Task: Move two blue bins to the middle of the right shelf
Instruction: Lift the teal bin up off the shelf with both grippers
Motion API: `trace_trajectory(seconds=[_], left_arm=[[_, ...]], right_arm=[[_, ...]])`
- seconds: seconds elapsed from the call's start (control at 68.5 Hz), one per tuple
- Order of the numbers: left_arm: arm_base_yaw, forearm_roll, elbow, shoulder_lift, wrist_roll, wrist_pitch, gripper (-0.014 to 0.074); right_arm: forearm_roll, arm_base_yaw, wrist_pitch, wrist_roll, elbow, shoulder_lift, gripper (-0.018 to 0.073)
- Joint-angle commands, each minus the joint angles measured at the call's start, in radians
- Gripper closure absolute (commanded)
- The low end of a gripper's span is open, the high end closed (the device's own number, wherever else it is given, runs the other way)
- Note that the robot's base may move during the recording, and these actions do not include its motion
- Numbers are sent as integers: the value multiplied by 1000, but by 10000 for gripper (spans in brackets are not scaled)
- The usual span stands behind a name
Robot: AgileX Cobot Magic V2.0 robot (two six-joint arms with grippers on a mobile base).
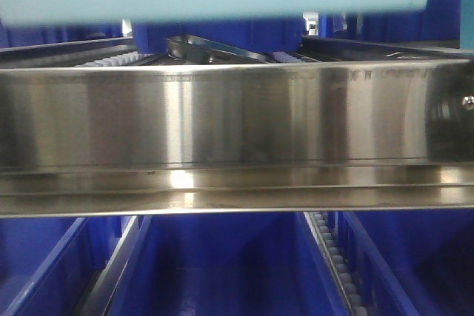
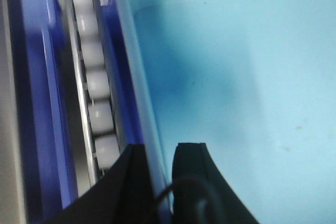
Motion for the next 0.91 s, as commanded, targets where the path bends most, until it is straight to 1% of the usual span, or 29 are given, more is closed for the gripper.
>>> trace_trajectory(seconds=[0.0,0.117,0.219,0.657,0.891], left_arm=[[2,-24,-73,-44,7,-2,707],[2,-46,-159,-68,7,-2,707],[2,-50,-210,-79,7,-2,707],[2,-50,-215,-79,7,-2,707],[2,-48,-215,-79,7,-2,707]], right_arm=[[-14,-1,-19,-16,-53,-53,712],[-14,-1,-19,-16,-121,-83,712],[-14,-1,-19,-16,-171,-90,712],[-14,-1,-19,-16,-189,-94,712],[-14,-1,-67,-16,-189,-94,712]])
